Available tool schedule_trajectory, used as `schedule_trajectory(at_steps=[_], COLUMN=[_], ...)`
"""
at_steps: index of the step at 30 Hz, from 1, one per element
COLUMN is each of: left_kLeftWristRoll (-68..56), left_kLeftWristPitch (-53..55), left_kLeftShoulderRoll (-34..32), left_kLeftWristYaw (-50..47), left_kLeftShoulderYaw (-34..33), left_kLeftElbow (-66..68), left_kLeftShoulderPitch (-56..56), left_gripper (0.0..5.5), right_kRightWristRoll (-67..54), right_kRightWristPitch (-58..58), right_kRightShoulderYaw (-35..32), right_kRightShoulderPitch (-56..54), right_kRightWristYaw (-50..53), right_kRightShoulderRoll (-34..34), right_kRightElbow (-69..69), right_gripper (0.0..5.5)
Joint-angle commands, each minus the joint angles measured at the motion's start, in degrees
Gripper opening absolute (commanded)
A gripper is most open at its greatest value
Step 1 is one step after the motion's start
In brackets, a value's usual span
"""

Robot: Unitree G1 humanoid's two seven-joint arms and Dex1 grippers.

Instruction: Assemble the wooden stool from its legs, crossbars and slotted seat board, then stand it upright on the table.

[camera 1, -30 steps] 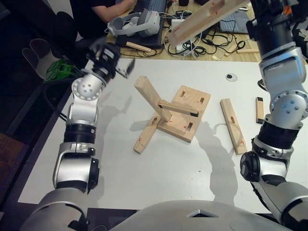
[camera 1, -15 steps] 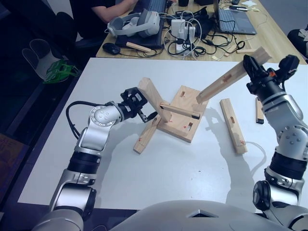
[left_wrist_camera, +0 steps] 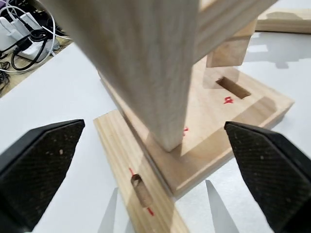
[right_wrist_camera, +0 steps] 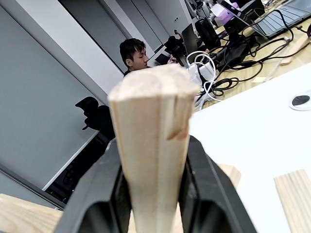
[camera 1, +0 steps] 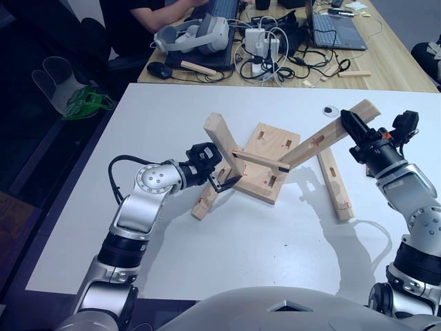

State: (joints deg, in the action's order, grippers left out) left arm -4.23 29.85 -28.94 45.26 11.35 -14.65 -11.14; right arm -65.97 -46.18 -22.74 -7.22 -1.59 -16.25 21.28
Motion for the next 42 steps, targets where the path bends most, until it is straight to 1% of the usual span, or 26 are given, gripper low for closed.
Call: schedule_trajectory(at_steps=[1, 5, 13, 18, 22, 31, 35, 42], left_kLeftWristRoll=[-3.9, -7.5, -11.4, -14.9, -16.3, -17.3, -17.3, -18.4], left_kLeftWristPitch=[6.8, 11.9, 17.2, 20.1, 21.1, 20.5, 19.4, 17.0], left_kLeftShoulderRoll=[1.6, 3.4, 6.6, 9.8, 11.1, 10.3, 9.0, 8.6], left_kLeftWristYaw=[-0.6, -2.2, -6.0, -8.8, -10.5, -12.0, -11.9, -12.2], left_kLeftShoulderYaw=[-0.1, -0.6, 0.8, 0.5, 0.9, 0.1, -2.2, -4.8], left_kLeftElbow=[-4.0, -6.1, -9.2, -10.9, -11.4, -10.9, -9.7, -8.7], left_kLeftShoulderPitch=[0.3, -0.2, 0.1, 0.4, 0.2, 0.3, 0.3, 1.2], left_gripper=[5.40, 5.40, 5.40, 5.40, 5.40, 5.40, 5.40, 5.40], right_kRightWristRoll=[0.3, -0.7, -0.7, 0.5, 2.7, 9.6, 12.8, 14.5], right_kRightWristPitch=[0.3, -0.5, -1.3, -1.2, -0.2, 2.9, 3.3, 3.8], right_kRightShoulderYaw=[0.0, 0.0, 0.7, 0.2, 0.2, 2.0, 4.2, 3.8], right_kRightShoulderPitch=[1.2, 2.0, 2.8, 1.9, 0.4, 1.8, 3.4, 0.7], right_kRightWristYaw=[0.2, -0.5, -2.4, -3.9, -6.2, -11.9, -14.0, -16.9], right_kRightShoulderRoll=[-0.5, -1.1, -2.6, -5.0, -7.6, -10.3, -12.2, -16.4], right_kRightElbow=[-0.5, -0.5, -1.0, -3.0, -5.3, -7.8, -6.8, -9.8], right_gripper=[1.01, 1.01, 1.01, 1.01, 1.01, 1.01, 1.01, 1.01])
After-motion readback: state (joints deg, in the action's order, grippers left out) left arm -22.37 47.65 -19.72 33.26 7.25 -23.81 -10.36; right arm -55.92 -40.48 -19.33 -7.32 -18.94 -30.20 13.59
